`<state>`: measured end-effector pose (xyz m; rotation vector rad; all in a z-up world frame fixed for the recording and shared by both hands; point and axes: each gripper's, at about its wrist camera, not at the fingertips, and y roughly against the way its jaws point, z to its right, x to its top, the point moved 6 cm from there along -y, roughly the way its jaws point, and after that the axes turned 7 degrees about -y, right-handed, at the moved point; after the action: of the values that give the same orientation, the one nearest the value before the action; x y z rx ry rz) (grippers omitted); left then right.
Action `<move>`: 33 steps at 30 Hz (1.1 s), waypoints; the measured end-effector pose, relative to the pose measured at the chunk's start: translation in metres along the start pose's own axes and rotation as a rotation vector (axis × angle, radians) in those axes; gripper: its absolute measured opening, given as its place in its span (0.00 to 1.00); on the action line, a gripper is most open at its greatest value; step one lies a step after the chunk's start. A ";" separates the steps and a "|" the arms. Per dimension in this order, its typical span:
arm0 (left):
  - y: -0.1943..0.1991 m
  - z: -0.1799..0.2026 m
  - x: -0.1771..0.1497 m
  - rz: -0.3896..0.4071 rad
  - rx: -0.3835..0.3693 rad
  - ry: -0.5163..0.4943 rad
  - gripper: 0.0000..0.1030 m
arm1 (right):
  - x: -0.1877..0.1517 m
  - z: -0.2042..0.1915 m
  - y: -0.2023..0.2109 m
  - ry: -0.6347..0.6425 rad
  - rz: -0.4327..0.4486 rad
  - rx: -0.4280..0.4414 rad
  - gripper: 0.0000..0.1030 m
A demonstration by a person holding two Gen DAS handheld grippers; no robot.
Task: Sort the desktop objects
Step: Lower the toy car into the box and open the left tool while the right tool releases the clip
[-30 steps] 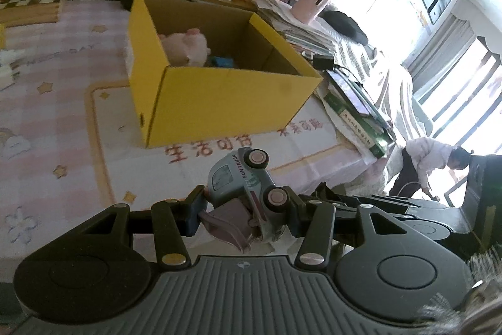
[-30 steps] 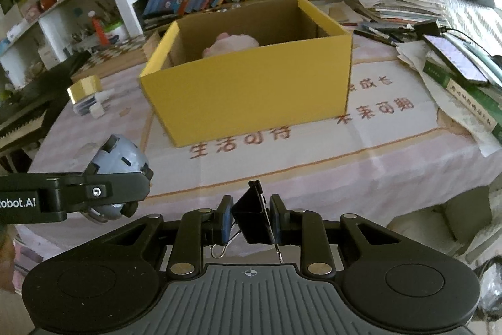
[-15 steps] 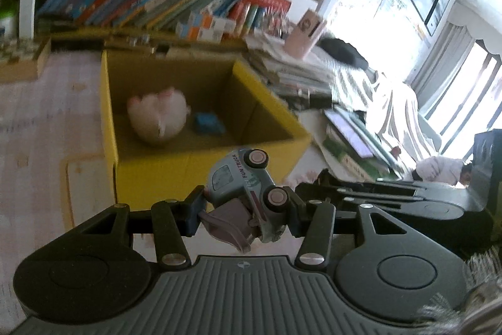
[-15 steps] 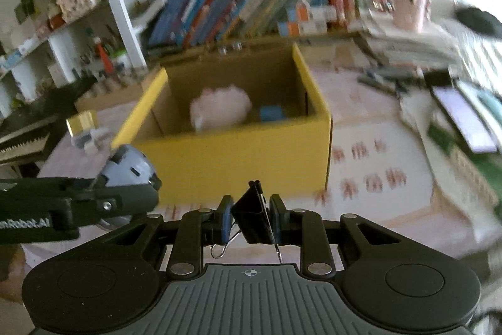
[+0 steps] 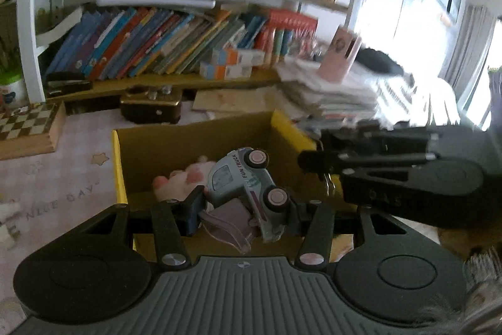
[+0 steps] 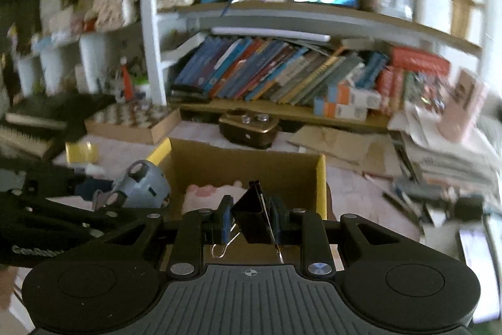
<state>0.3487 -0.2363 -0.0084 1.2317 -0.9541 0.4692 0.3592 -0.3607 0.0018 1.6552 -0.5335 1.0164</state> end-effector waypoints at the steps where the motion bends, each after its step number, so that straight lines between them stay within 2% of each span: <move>1: -0.008 -0.001 -0.002 -0.016 0.008 -0.013 0.47 | 0.000 0.000 -0.009 0.019 -0.015 0.004 0.24; 11: -0.060 -0.013 -0.022 -0.173 0.046 -0.091 0.47 | -0.024 -0.004 -0.082 0.185 -0.210 0.020 0.24; 13: -0.065 -0.011 -0.024 -0.192 0.044 -0.122 0.47 | -0.028 -0.005 -0.090 0.222 -0.247 0.027 0.24; 16: -0.069 -0.010 -0.026 -0.212 0.027 -0.115 0.47 | -0.029 -0.010 -0.095 0.275 -0.287 0.057 0.24; 21: -0.072 -0.009 -0.027 -0.223 0.018 -0.113 0.47 | -0.032 -0.007 -0.106 0.249 -0.389 0.092 0.24; 26: -0.074 -0.008 -0.028 -0.221 0.020 -0.102 0.46 | -0.032 -0.004 -0.107 0.235 -0.401 0.094 0.25; 33: -0.059 -0.004 -0.023 -0.141 0.057 -0.088 0.52 | -0.026 -0.002 -0.098 0.207 -0.310 0.076 0.25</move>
<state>0.3819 -0.2460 -0.0617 1.3704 -0.9259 0.3354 0.4201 -0.3307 -0.0741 1.6152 -0.0971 0.9706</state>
